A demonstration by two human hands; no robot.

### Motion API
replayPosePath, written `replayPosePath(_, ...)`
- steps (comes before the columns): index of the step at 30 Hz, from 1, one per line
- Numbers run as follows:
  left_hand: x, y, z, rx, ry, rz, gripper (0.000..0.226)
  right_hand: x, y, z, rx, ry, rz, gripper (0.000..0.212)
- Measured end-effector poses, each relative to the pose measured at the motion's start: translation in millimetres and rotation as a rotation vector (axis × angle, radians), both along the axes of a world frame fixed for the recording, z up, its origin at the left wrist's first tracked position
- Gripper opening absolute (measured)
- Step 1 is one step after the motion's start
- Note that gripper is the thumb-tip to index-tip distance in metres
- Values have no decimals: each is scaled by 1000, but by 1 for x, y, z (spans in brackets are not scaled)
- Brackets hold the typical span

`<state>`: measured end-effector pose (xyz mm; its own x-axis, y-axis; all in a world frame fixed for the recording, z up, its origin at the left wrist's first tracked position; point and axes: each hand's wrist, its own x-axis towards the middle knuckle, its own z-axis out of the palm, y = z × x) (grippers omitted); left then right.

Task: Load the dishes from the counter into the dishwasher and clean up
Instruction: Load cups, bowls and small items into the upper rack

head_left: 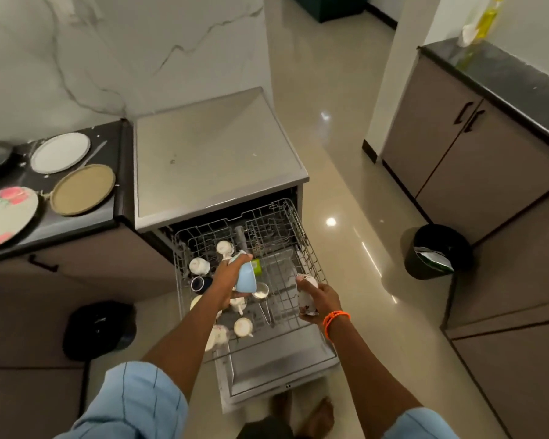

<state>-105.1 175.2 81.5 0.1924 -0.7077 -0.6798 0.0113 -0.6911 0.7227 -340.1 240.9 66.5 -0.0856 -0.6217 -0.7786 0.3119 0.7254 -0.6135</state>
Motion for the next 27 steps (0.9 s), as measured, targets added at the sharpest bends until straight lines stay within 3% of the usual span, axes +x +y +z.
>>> replayPosePath(3,5,1,-9,-6,-91,-31,75,3,-4,-9,22,48,74,62)
replayPosePath(6,13,-13,-27,-5,-151,-51,94,12,-19,-17,3,111,106,70)
replayPosePath(11,0,-37,-63,-18,-317,-227,94,20,-31,-41,-57,366,232,82)
replayPosePath(13,-13,-47,-82,-59,-377,-307,86,21,-39,-62,-96,478,267,86)
replayPosePath(17,-35,-72,-128,-92,-461,-464,101,30,-65,-118,-116,720,409,95)
replayPosePath(27,-71,-110,-255,-157,-657,-627,100,43,-88,-238,-135,972,713,94)
